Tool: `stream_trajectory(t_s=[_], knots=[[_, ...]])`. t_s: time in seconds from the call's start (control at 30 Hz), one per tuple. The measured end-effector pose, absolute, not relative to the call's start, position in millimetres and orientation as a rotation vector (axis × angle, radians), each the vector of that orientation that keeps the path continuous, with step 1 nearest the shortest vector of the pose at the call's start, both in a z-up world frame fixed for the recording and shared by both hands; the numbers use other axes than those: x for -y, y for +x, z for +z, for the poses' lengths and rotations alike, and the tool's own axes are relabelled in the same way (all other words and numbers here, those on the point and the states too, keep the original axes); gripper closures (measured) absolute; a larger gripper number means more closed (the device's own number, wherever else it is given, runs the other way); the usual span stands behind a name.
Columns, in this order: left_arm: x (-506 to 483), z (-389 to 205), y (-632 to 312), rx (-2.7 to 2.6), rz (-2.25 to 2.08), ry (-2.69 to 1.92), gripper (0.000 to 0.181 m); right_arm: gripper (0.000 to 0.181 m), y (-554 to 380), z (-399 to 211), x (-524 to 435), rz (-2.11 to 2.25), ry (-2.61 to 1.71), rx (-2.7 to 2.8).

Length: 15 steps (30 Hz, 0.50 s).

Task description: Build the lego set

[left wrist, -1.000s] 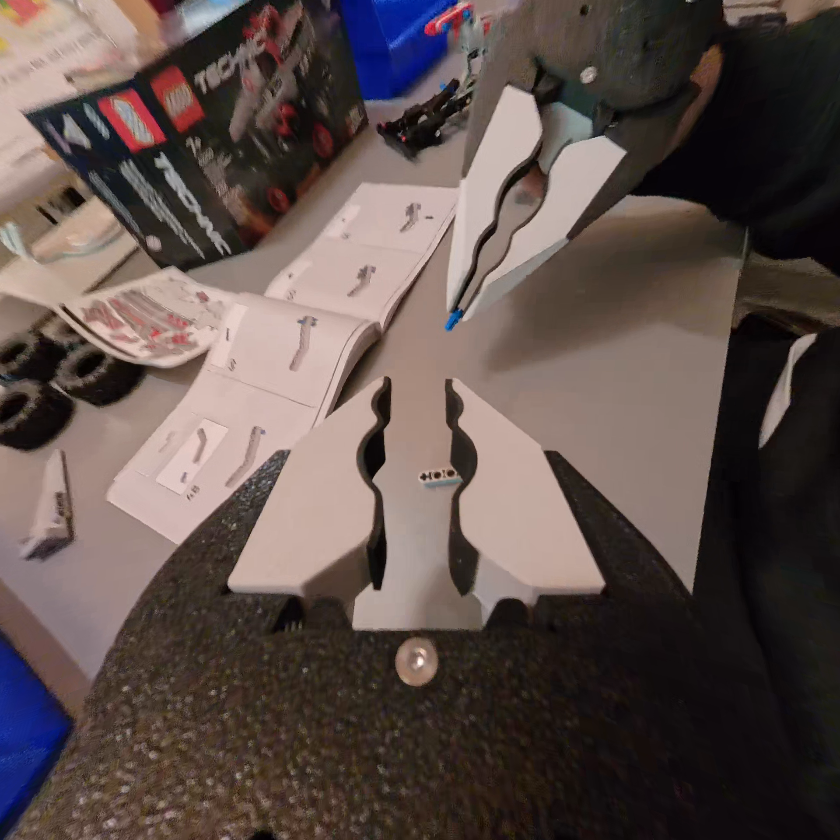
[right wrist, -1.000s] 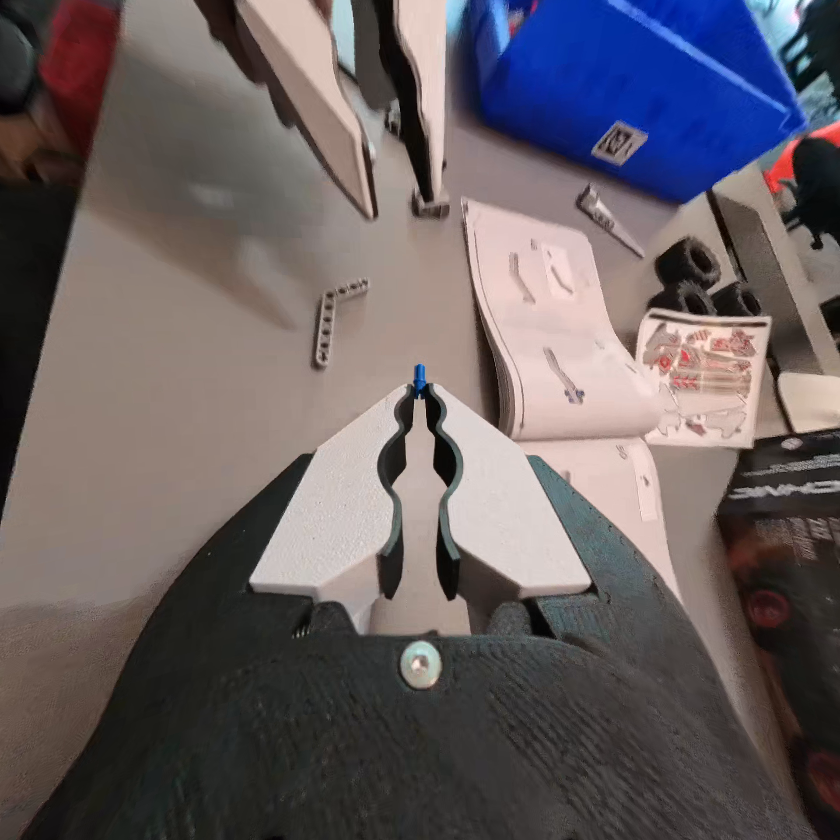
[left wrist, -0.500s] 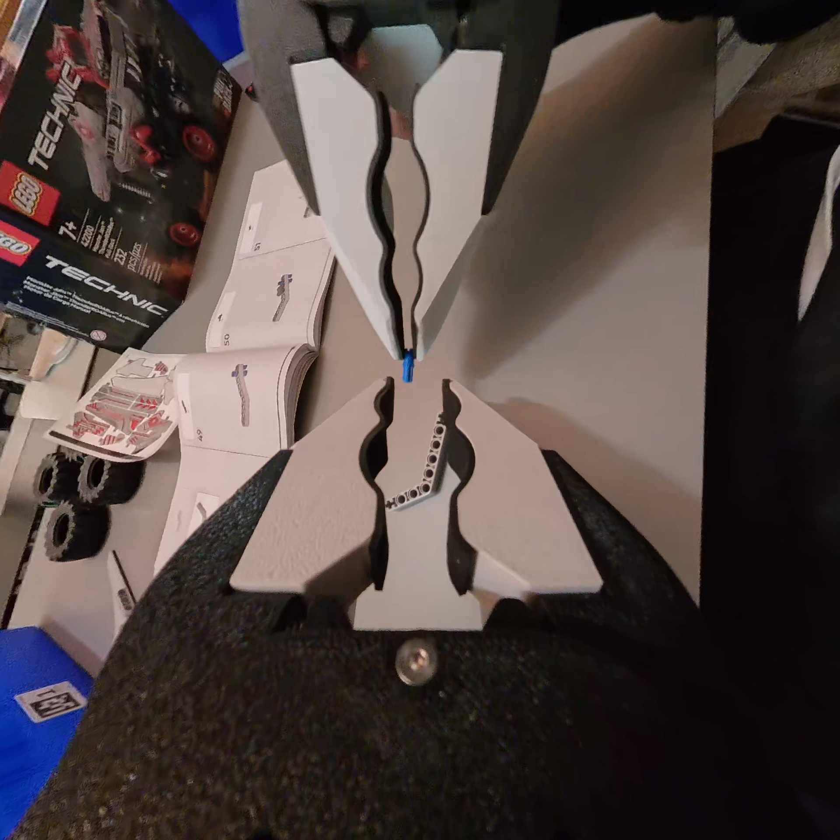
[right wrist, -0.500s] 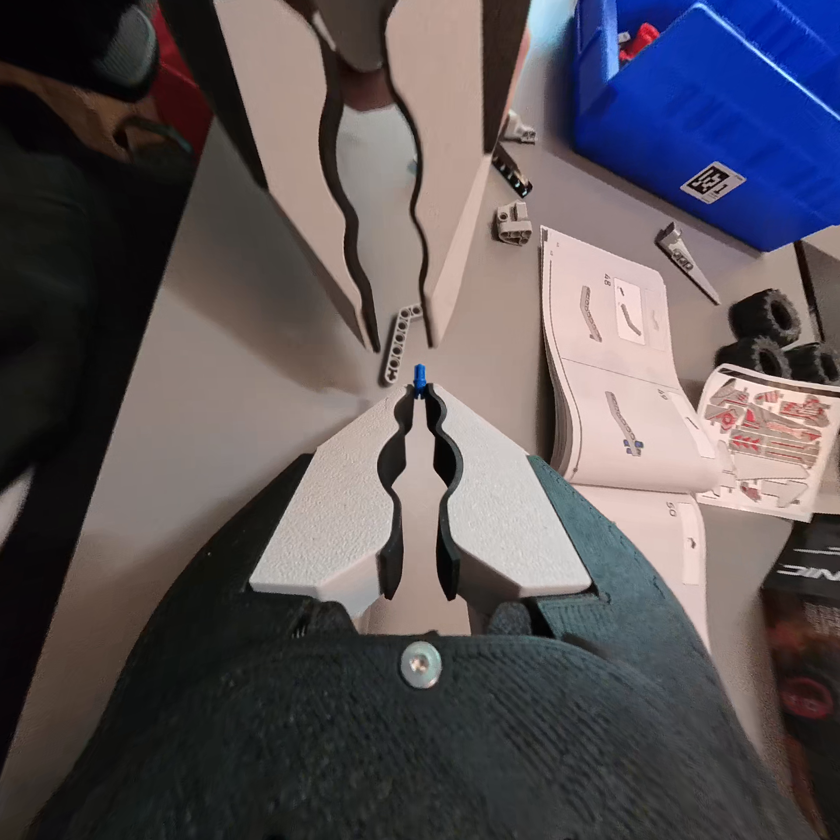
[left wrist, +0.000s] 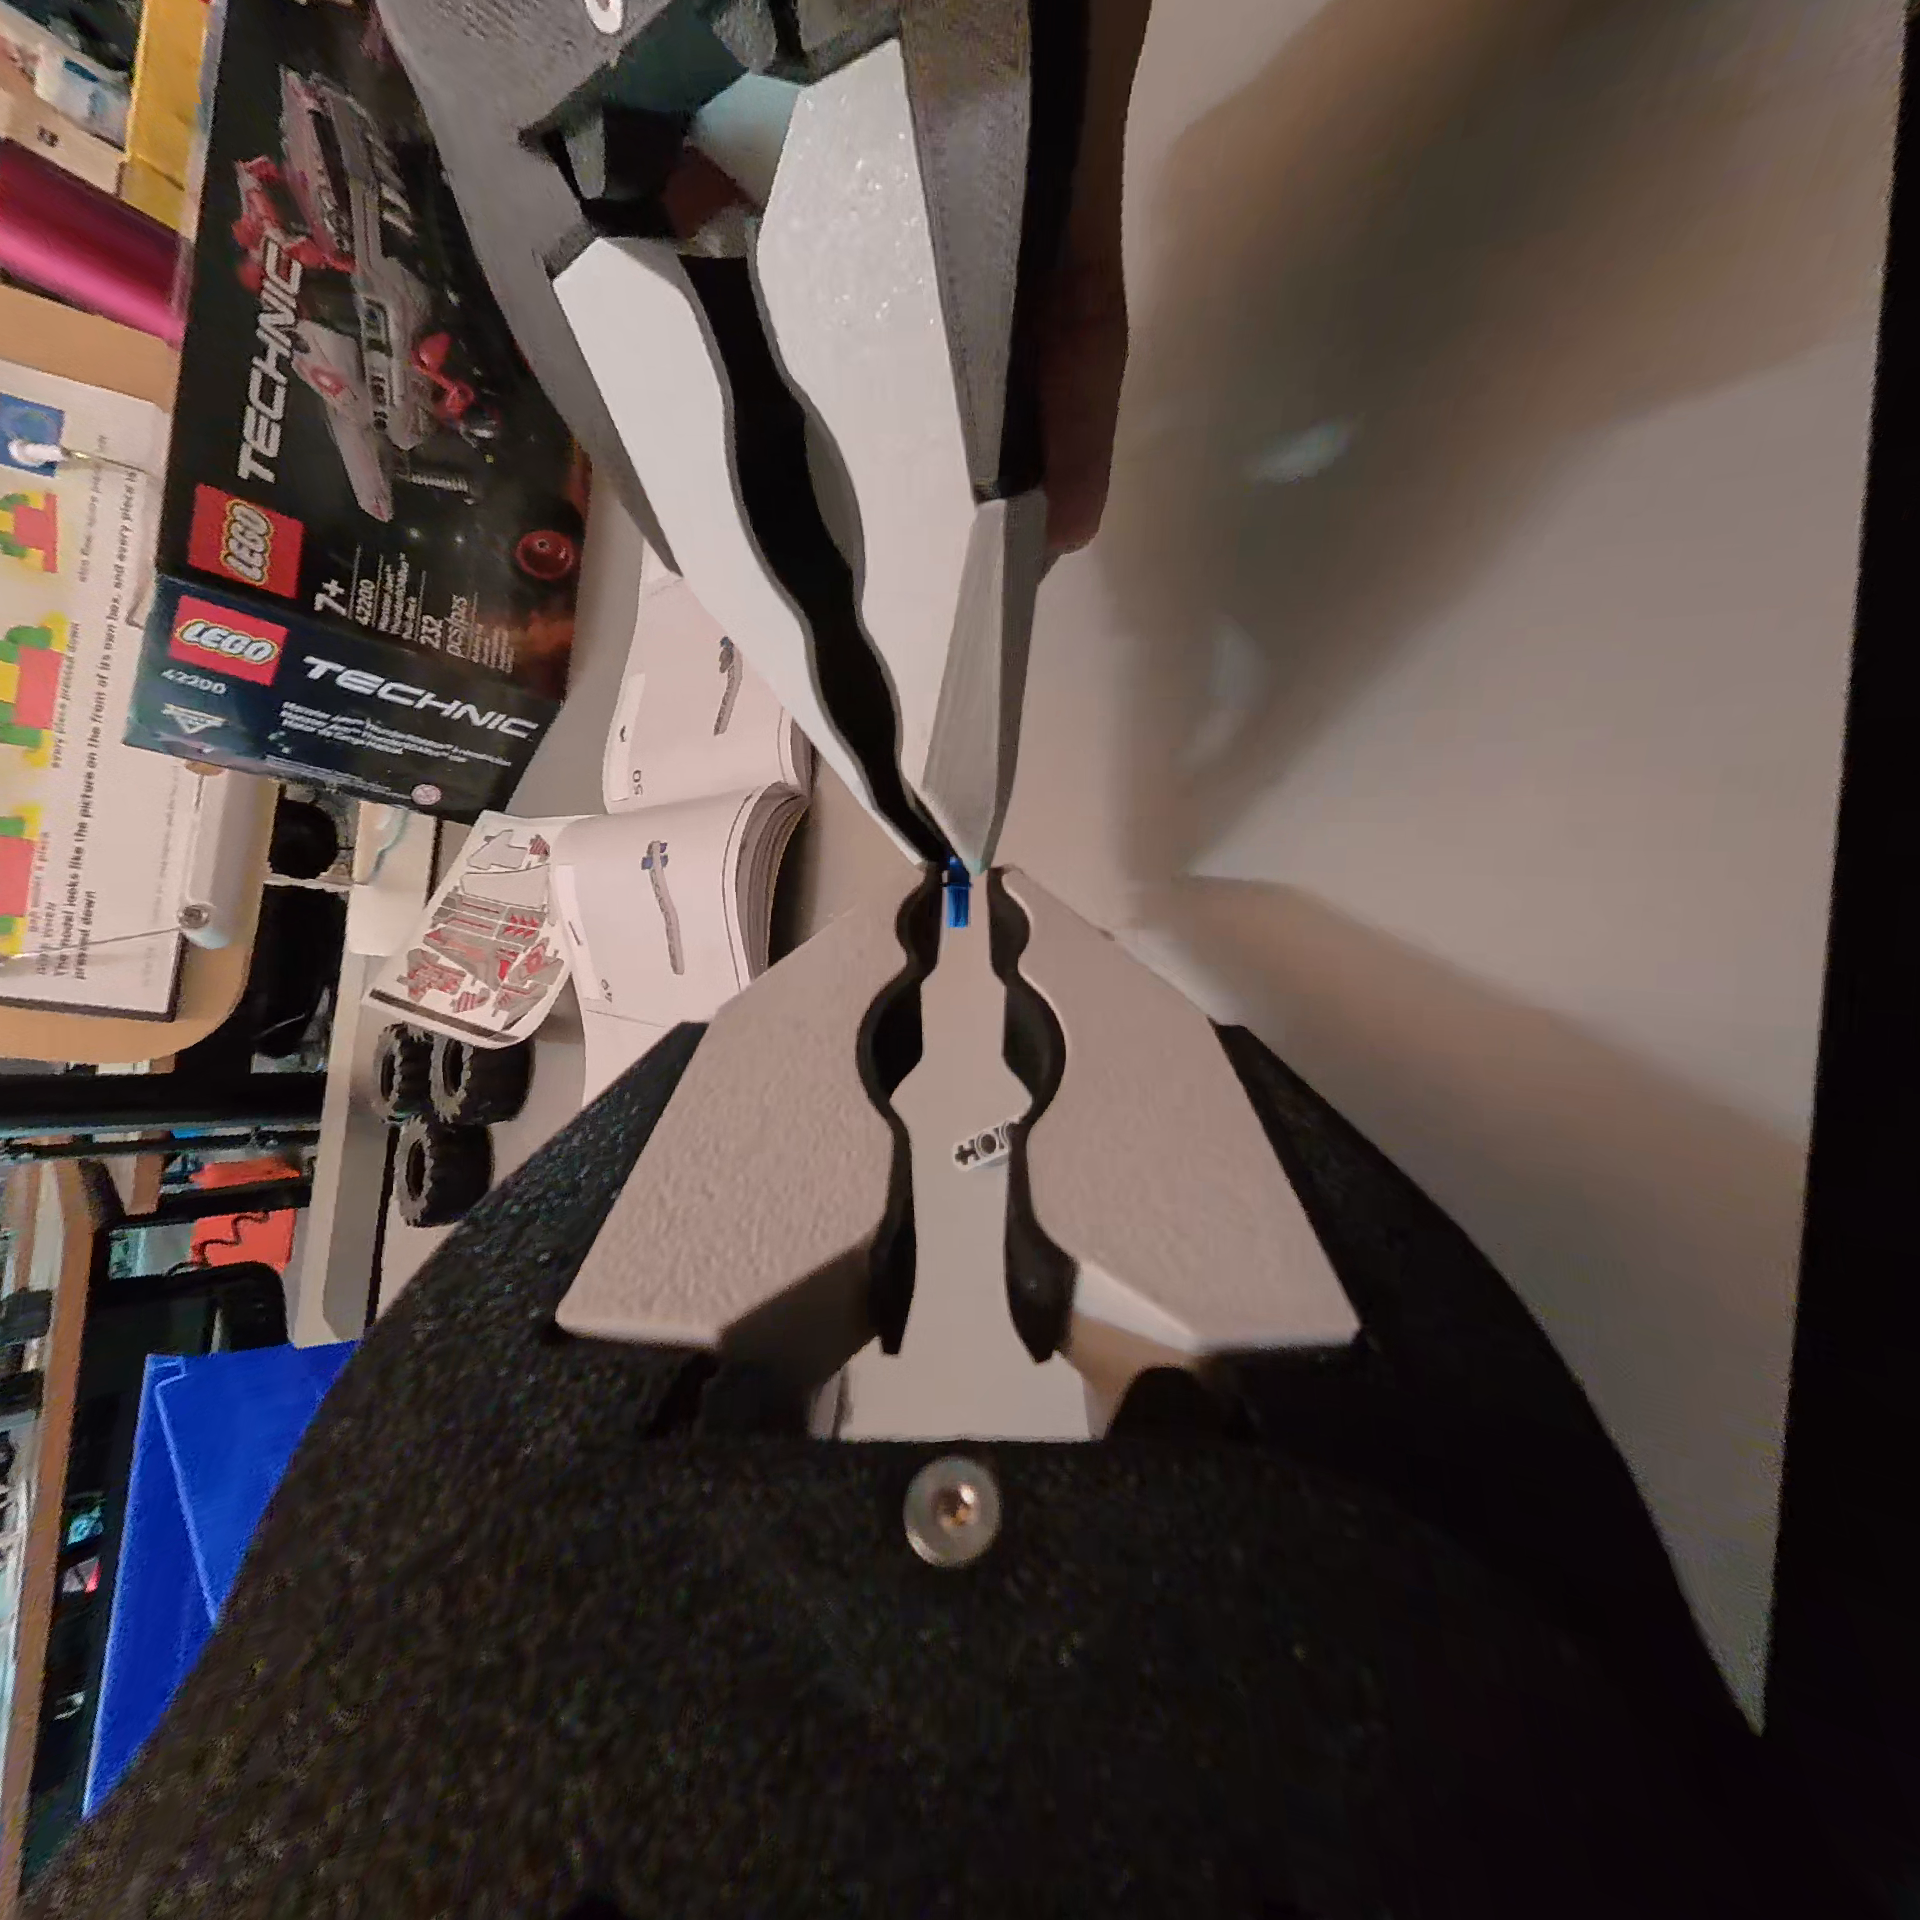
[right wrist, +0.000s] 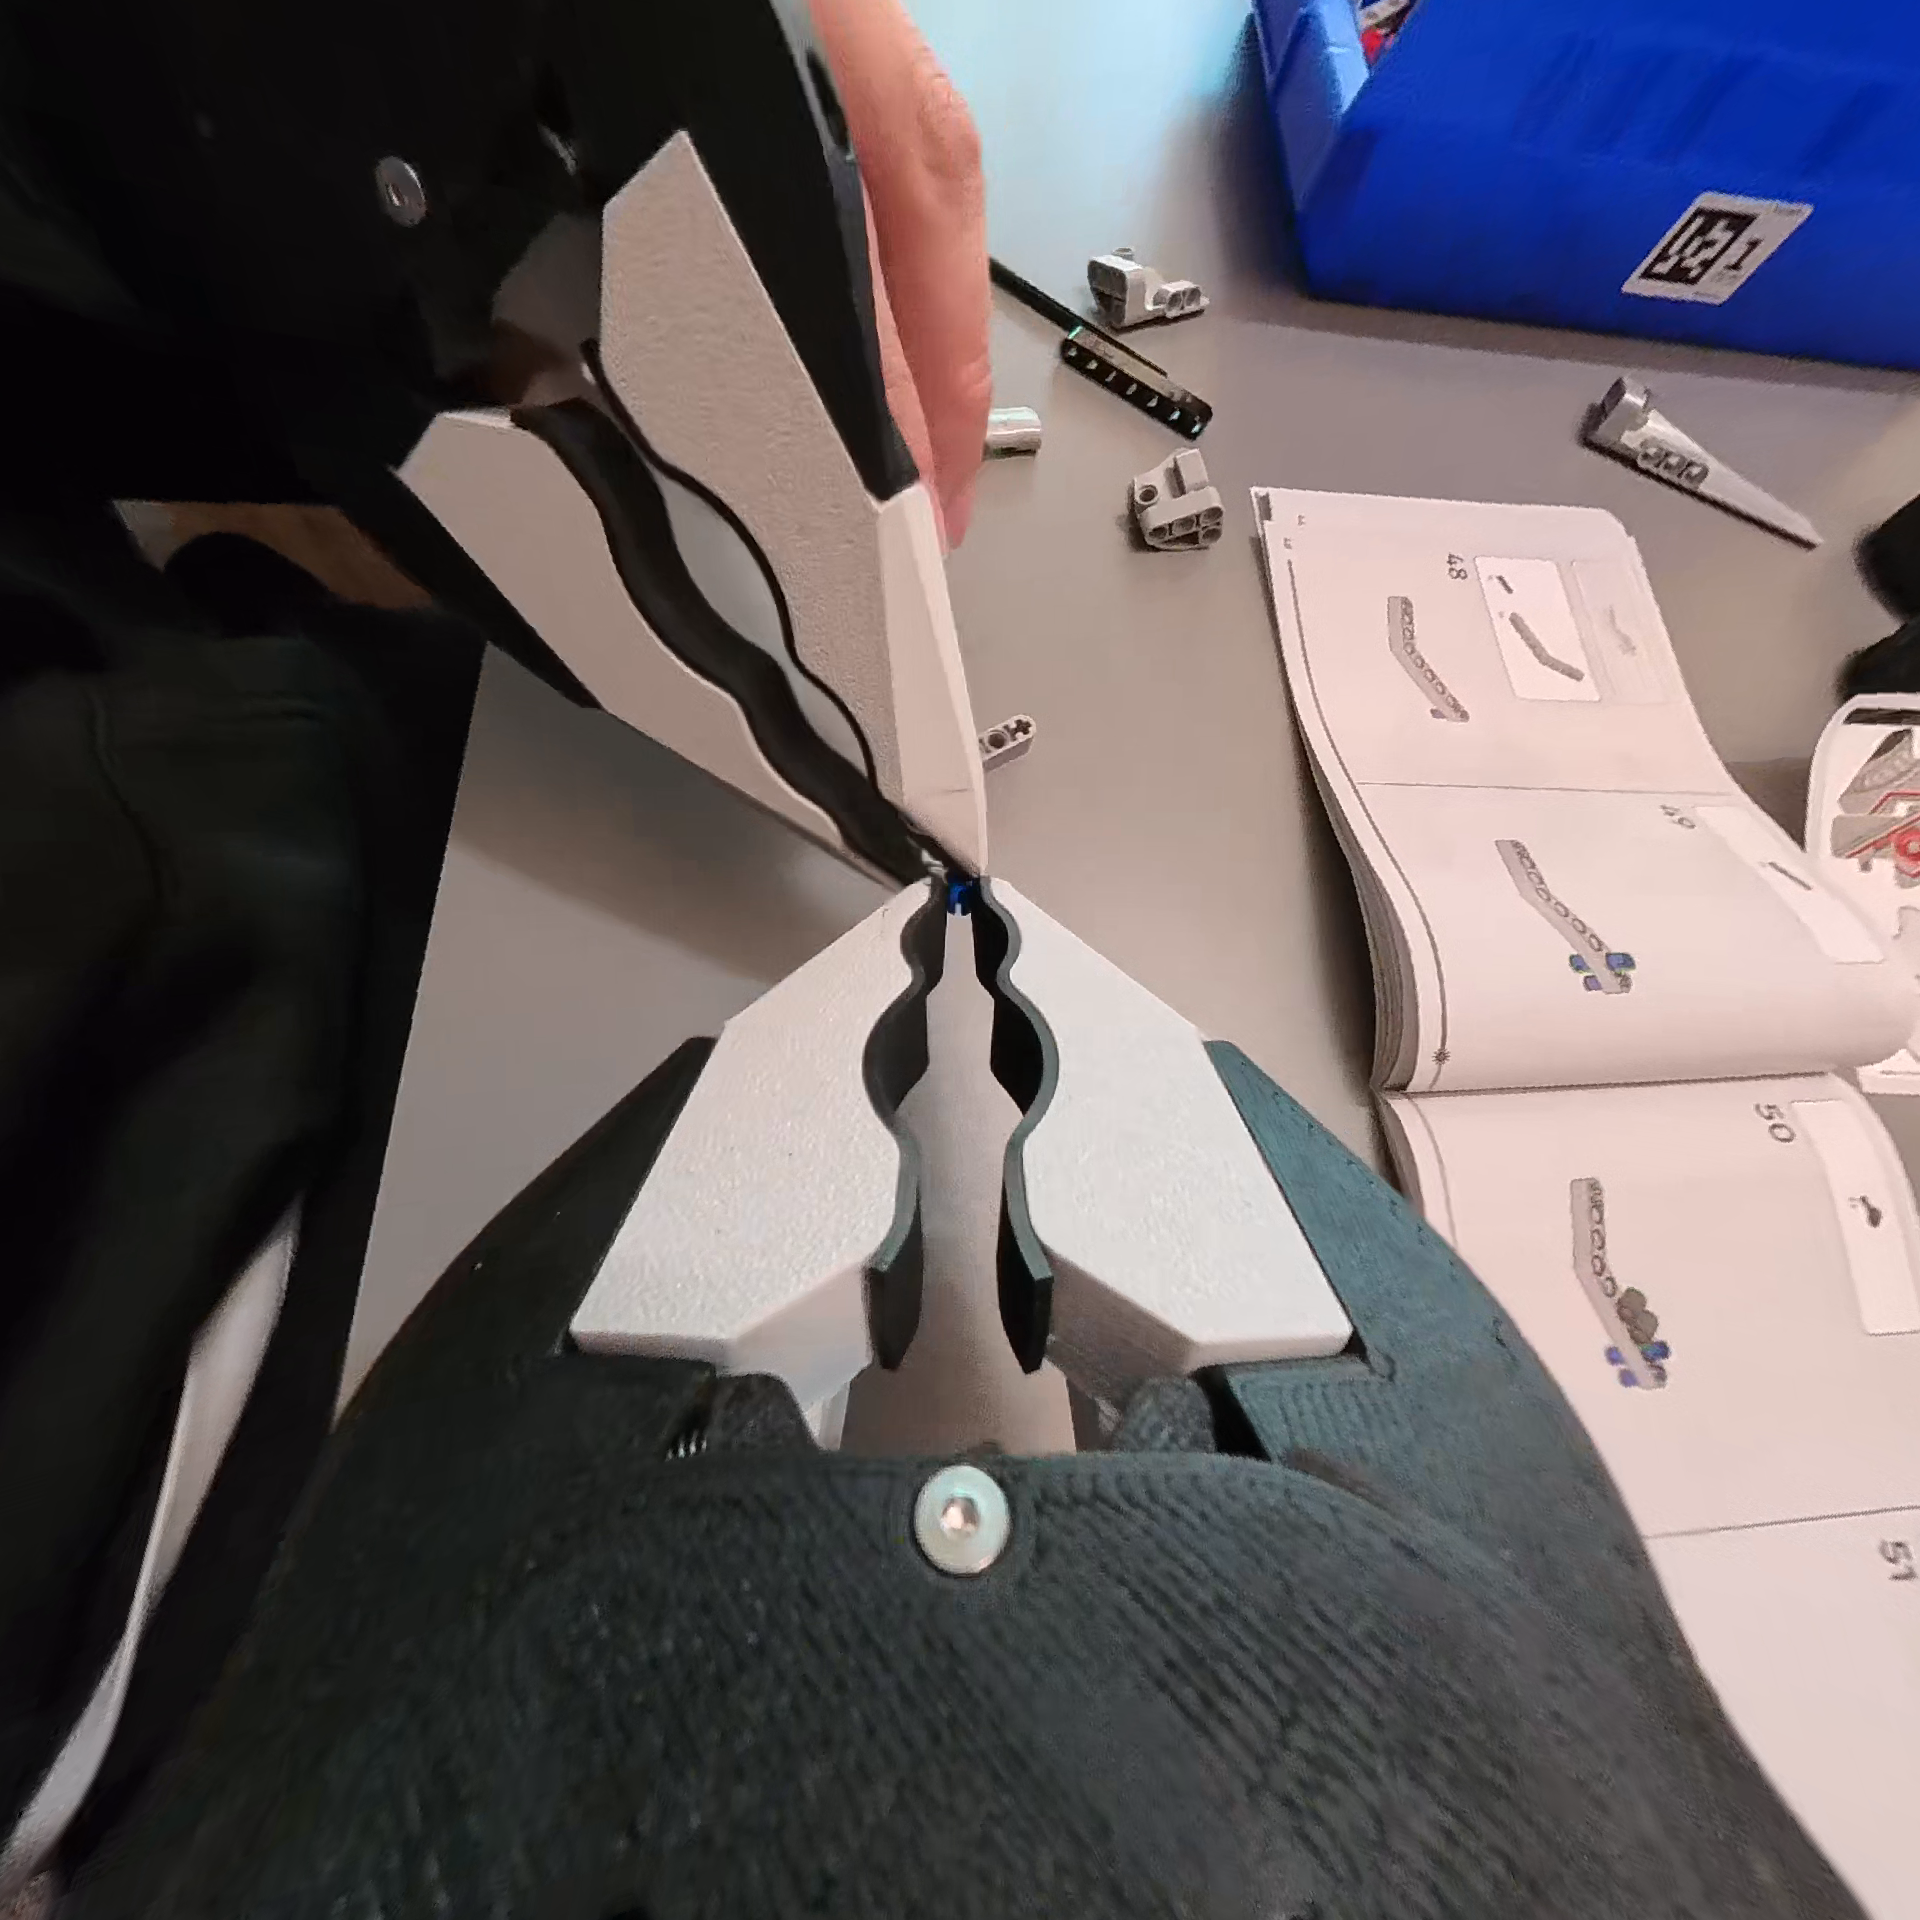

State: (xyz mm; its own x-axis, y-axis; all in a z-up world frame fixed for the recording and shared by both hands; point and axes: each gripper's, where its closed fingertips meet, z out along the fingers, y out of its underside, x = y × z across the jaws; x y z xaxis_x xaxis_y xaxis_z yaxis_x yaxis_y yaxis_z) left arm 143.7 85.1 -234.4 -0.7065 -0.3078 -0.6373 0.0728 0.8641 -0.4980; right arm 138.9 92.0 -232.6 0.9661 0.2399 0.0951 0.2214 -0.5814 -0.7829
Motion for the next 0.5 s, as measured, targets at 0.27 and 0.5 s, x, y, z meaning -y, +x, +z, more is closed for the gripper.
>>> stream_trajectory(t_s=[0.27, 0.5], knots=[[-92.7, -233.3, 145.5, -2.254, -0.787, -0.328, 0.181, 0.178, 139.2, -223.0, -95.2, 0.084, -2.144, 0.265], [-100.0, -231.4, 148.9, -2.199, -0.907, -0.431, 0.181, 0.178, 147.3, -225.9, -95.3, 0.069, -2.149, 0.228]])
